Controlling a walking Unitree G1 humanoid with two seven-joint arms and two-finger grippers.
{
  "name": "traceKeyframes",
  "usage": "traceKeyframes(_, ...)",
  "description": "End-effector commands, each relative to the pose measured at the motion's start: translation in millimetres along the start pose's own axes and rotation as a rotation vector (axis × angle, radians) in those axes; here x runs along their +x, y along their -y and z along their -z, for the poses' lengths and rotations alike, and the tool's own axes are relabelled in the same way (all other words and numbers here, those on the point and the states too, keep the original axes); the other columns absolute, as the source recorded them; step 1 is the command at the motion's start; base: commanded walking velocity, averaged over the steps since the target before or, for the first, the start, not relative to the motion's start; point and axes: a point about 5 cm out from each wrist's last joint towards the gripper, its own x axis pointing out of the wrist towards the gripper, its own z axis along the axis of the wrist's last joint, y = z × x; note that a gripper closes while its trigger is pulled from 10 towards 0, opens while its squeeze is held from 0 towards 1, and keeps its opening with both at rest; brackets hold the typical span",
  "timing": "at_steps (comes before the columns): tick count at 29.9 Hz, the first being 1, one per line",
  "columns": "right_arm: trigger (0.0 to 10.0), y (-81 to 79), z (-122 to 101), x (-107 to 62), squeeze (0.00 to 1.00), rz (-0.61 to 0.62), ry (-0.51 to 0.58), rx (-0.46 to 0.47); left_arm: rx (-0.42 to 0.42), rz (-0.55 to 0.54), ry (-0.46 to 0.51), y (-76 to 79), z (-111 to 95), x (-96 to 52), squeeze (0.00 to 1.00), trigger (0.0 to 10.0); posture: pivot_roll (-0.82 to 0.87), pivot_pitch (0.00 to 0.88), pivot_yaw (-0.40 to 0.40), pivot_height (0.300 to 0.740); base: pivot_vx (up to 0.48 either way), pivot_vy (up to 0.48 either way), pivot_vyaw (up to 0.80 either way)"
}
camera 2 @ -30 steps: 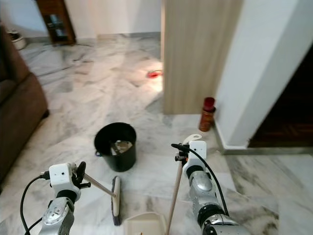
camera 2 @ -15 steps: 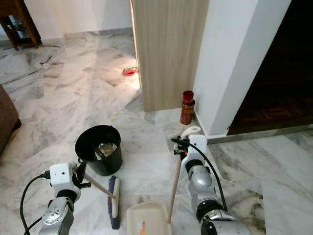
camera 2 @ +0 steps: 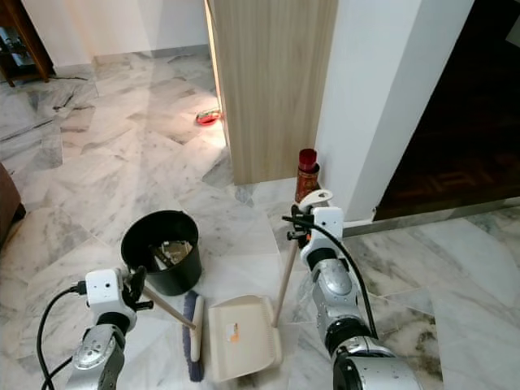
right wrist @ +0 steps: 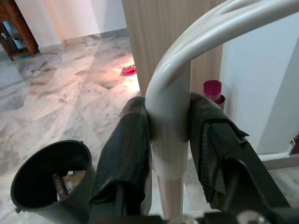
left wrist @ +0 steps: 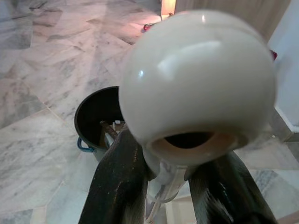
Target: Sweep floor
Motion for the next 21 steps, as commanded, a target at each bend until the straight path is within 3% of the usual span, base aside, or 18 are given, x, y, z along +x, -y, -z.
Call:
traceKeyframes(1,10.0,-1.4,-5,1.6,0.00,-0.005,0.032,-0.013,-0.008,-0.013,-0.079,-2.6,16,-6.1,0.00,10.0,0.02,0.023,0.017,0.740,0.000,0.000,-0.79)
traceKeyframes(9,10.0,-0.2,-5,1.8,0.00,0.003,0.030,-0.027,-0.002,-0.024,-0.087,-5.3,16,-3.1,0.00,10.0,0.01,0.028,0.017,0.740,0.000,-0.422,-0.79)
traceKeyframes(16,10.0,1.0,-6,2.3,0.00,0.008,0.022,-0.033,0.014,-0.027,-0.079,-6.5,15,-1.0,0.00,10.0,0.01,0.031,0.016,0.740,0.000,0.000,-0.79)
traceKeyframes(21,10.0,0.5,-4,1.8,0.00,0.008,0.018,-0.035,0.010,-0.024,-0.031,-1.9,6,0.2,0.00,10.0,0.01,0.032,0.018,0.740,0.000,-0.362,-0.79)
